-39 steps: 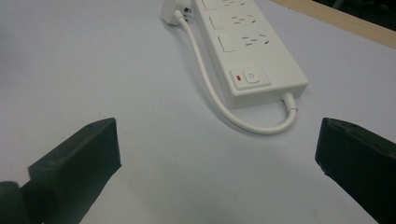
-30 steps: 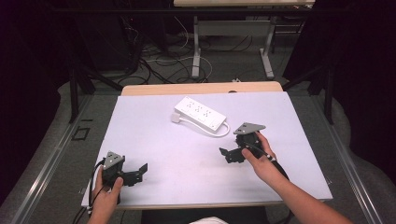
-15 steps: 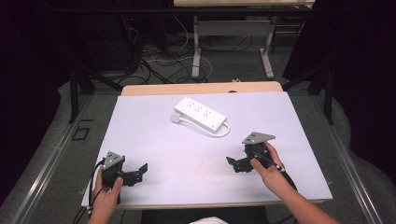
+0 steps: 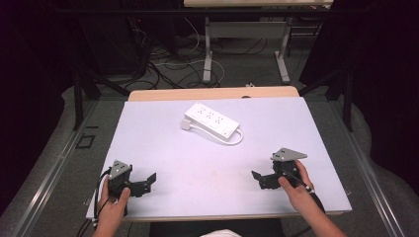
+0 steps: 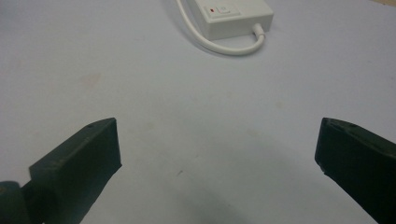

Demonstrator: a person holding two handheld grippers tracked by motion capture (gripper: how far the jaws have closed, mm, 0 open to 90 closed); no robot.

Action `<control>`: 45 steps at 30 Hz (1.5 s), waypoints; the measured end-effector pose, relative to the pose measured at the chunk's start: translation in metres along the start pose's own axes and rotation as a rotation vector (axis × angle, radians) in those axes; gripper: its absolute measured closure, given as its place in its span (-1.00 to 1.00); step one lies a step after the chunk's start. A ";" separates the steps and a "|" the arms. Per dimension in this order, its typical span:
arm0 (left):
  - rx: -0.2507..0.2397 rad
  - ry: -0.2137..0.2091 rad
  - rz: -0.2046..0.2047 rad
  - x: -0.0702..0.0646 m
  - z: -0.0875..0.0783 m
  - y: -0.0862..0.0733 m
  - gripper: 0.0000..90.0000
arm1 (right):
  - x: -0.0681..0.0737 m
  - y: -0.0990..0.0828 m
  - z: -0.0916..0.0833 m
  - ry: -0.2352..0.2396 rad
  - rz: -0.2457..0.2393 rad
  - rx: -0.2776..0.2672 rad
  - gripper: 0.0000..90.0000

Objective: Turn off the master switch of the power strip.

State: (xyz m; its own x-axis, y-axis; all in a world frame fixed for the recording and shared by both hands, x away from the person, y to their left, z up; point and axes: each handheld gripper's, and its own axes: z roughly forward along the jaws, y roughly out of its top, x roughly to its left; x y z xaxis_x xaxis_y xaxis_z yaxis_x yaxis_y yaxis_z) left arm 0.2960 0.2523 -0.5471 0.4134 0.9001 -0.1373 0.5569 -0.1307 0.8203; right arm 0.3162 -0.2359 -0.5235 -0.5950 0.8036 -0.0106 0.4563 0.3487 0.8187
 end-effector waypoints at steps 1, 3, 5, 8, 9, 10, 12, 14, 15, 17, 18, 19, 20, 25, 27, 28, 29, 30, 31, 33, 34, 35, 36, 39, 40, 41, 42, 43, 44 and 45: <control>-0.002 0.001 0.003 0.000 0.000 0.000 -0.99 | -0.002 -0.002 -0.002 -0.003 0.009 0.003 -1.00; -0.003 0.003 0.009 0.000 0.000 0.000 -0.99 | -0.005 -0.006 -0.003 -0.007 0.029 -0.011 -1.00; -0.003 0.003 0.010 0.000 0.000 0.000 -0.99 | -0.009 -0.010 -0.006 -0.020 0.046 -0.009 -1.00; -0.004 0.003 0.009 0.000 0.000 0.000 -0.99 | -0.016 -0.016 -0.011 -0.044 0.072 -0.025 -1.00; -0.004 0.002 0.010 0.000 0.000 0.000 -0.99 | -0.019 -0.018 -0.013 -0.047 0.077 -0.020 -1.00; -0.003 0.002 0.009 0.000 0.000 0.000 -0.99 | -0.021 -0.020 -0.014 -0.052 0.086 -0.026 -1.00; 0.000 -0.001 0.008 0.000 0.000 0.000 -0.99 | -0.026 -0.025 -0.016 -0.064 0.107 -0.023 -1.00; 0.000 0.000 0.010 0.000 0.000 0.000 -0.99 | -0.030 -0.030 -0.018 -0.083 0.125 -0.025 -1.00; 0.000 0.000 0.010 0.000 0.000 0.000 -0.99 | -0.032 -0.032 -0.019 -0.081 0.129 -0.020 -1.00; 0.001 0.000 0.009 -0.001 0.000 0.000 -0.99 | -0.036 -0.036 -0.020 -0.093 0.143 -0.019 -1.00; 0.003 -0.002 0.006 -0.001 0.000 0.000 -0.99 | -0.038 -0.038 -0.021 -0.104 0.151 -0.021 -1.00; 0.003 -0.002 0.006 -0.001 0.001 0.000 -0.99 | -0.041 -0.040 -0.021 -0.102 0.155 -0.020 -1.00; 0.002 -0.002 0.005 -0.001 0.001 0.000 -0.99 | -0.043 -0.042 -0.022 -0.107 0.167 -0.023 -1.00; 0.003 -0.002 0.004 -0.001 0.000 0.000 -0.99 | -0.053 -0.051 -0.024 -0.121 0.212 -0.025 -1.00; 0.002 -0.001 0.007 -0.001 0.000 0.000 -0.99 | -0.056 -0.054 -0.025 -0.129 0.229 -0.024 -0.99; 0.002 -0.002 0.007 0.000 0.000 0.000 -0.99 | -0.058 -0.055 -0.026 -0.145 0.233 -0.024 -0.99; 0.002 -0.002 0.007 0.000 0.000 0.000 -0.99 | -0.061 -0.057 -0.027 -0.144 0.239 -0.024 -0.99; 0.002 -0.002 0.007 0.000 0.001 0.000 -0.99 | -0.062 -0.058 -0.027 -0.150 0.248 -0.027 -0.99; 0.002 -0.002 0.008 0.000 0.001 0.000 -0.99 | -0.064 -0.059 -0.029 -0.152 0.253 -0.029 -0.99; 0.002 -0.003 0.007 0.000 0.001 0.000 -0.99 | -0.068 -0.061 -0.030 -0.158 0.262 -0.031 -0.99; 0.002 -0.002 0.007 0.000 0.001 0.000 -0.99 | -0.068 -0.062 -0.030 -0.167 0.278 -0.038 -0.99; -0.001 -0.001 0.007 0.000 0.001 0.000 -0.99 | -0.070 -0.063 -0.031 -0.163 0.284 -0.033 -0.99; 0.000 -0.002 0.008 0.000 0.001 0.000 -0.99 | -0.071 -0.064 -0.032 -0.167 0.296 -0.032 -0.98; 0.004 -0.003 0.008 -0.001 0.001 0.000 -0.99 | -0.076 -0.068 -0.033 -0.178 0.302 -0.031 -0.98; 0.004 -0.003 0.009 -0.001 0.001 0.000 -0.99 | -0.076 -0.068 -0.034 -0.181 0.320 -0.028 -0.97; 0.005 -0.003 0.009 -0.001 0.001 0.000 -0.99 | -0.076 -0.069 -0.034 -0.186 0.324 -0.030 -0.97; 0.005 -0.003 0.008 -0.001 0.001 0.000 -0.99 | -0.078 -0.070 -0.034 -0.189 0.318 -0.040 -0.97; 0.006 -0.002 0.010 -0.001 0.001 0.000 -0.99 | -0.078 -0.071 -0.035 -0.181 0.327 -0.032 -0.97; 0.006 -0.002 0.010 0.000 0.001 0.000 -0.99 | -0.078 -0.071 -0.036 -0.188 0.328 -0.027 -0.97; 0.007 -0.002 0.010 0.000 0.001 0.000 -0.99 | -0.079 -0.072 -0.037 -0.184 0.331 -0.032 -0.97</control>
State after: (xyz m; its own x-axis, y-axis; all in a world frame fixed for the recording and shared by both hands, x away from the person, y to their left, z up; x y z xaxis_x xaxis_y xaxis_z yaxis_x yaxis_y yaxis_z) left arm 0.2968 0.2514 -0.5479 0.4204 0.8980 -0.1297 0.5577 -0.1429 0.8176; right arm 0.3061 -0.3417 -0.5604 -0.2891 0.9443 0.1571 0.5815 0.0428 0.8125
